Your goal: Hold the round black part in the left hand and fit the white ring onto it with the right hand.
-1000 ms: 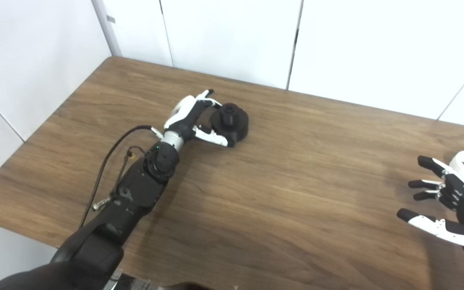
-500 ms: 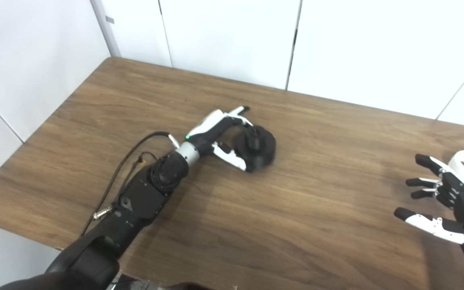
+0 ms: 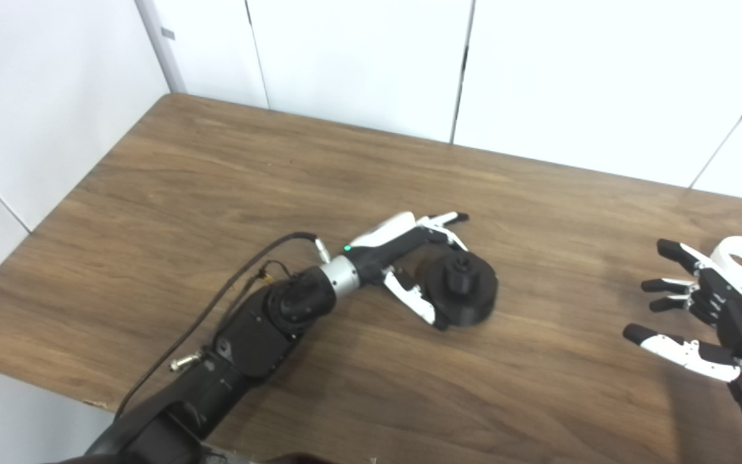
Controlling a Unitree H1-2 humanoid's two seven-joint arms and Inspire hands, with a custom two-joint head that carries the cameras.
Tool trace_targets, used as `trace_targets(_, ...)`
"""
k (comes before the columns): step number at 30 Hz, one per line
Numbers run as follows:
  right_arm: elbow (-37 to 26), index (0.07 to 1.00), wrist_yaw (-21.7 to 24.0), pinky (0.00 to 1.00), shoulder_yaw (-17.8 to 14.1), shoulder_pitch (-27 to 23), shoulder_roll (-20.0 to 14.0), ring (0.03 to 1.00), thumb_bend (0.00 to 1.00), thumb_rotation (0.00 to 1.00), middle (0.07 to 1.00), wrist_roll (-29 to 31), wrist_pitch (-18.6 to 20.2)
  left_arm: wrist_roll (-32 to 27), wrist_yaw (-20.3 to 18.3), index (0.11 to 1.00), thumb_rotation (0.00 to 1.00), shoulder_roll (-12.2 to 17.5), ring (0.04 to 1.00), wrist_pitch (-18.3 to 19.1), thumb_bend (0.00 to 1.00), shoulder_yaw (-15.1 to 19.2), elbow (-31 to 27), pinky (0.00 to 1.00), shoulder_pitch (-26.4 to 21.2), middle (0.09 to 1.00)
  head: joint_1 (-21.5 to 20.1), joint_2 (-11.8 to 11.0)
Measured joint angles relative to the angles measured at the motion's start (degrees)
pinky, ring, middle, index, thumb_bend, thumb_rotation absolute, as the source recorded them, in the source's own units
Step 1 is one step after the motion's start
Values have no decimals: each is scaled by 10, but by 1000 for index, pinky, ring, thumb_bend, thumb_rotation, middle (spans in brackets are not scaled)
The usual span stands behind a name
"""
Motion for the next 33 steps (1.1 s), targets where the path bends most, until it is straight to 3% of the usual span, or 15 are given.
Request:
trace_targets(13, -4, 861, -1, 577, 0, -1, 1, 693, 664, 264, 882, -1, 1, 19, -6, 483, 72, -22, 1000, -21, 522, -43, -11, 1000, 7, 1000, -11, 5)
trace_targets(18, -21, 866, -1, 602, 0, -1, 2, 705, 693, 300, 888, -1, 7, 22, -5, 483, 71, -25, 1000, -22, 523, -48, -12, 1000, 9, 1000, -45, 12)
trace_targets(20, -23, 867, -1, 600, 1, -1, 4, 707, 690, 294, 891, -3, 12, 30, -5, 483, 71, -24, 1000, -22, 523, -48, -14, 1000, 9, 1000, -76, 15)
trace_targets(22, -30, 866, -1, 592, 2, -1, 8, 705, 679, 272, 890, -6, 21, 32, -5, 484, 71, -21, 1000, -23, 522, -49, -16, 1000, 9, 1000, -82, 15)
trace_targets(25, -57, 854, -7, 579, 2, -4, 18, 693, 676, 268, 872, -19, 36, 37, -6, 484, 72, -15, 1000, -30, 522, -50, -19, 1000, 12, 1000, -133, 14)
trace_targets(28, -76, 847, -14, 583, 2, -17, 21, 697, 699, 306, 871, -41, 51, 41, -8, 486, 73, -3, 1000, -43, 522, -53, -21, 1000, 13, 1000, -211, 8)
trace_targets(30, -84, 841, -18, 578, 0, -29, 21, 698, 711, 327, 871, -59, 61, 41, -11, 487, 73, 6, 1000, -46, 522, -53, -27, 1000, 14, 1000, -217, 7)
trace_targets(31, -86, 837, -18, 576, 0, -36, 19, 698, 712, 329, 870, -66, 67, 41, -13, 487, 72, 9, 1000, -47, 522, -53, -29, 1000, 14, 1000, -262, -3)
trace_targets(33, -87, 835, -17, 590, -5, -54, 9, 701, 713, 333, 867, -76, 75, 41, -18, 487, 71, 16, 1000, -53, 522, -52, -30, 1000, 14, 1000, -272, -4)
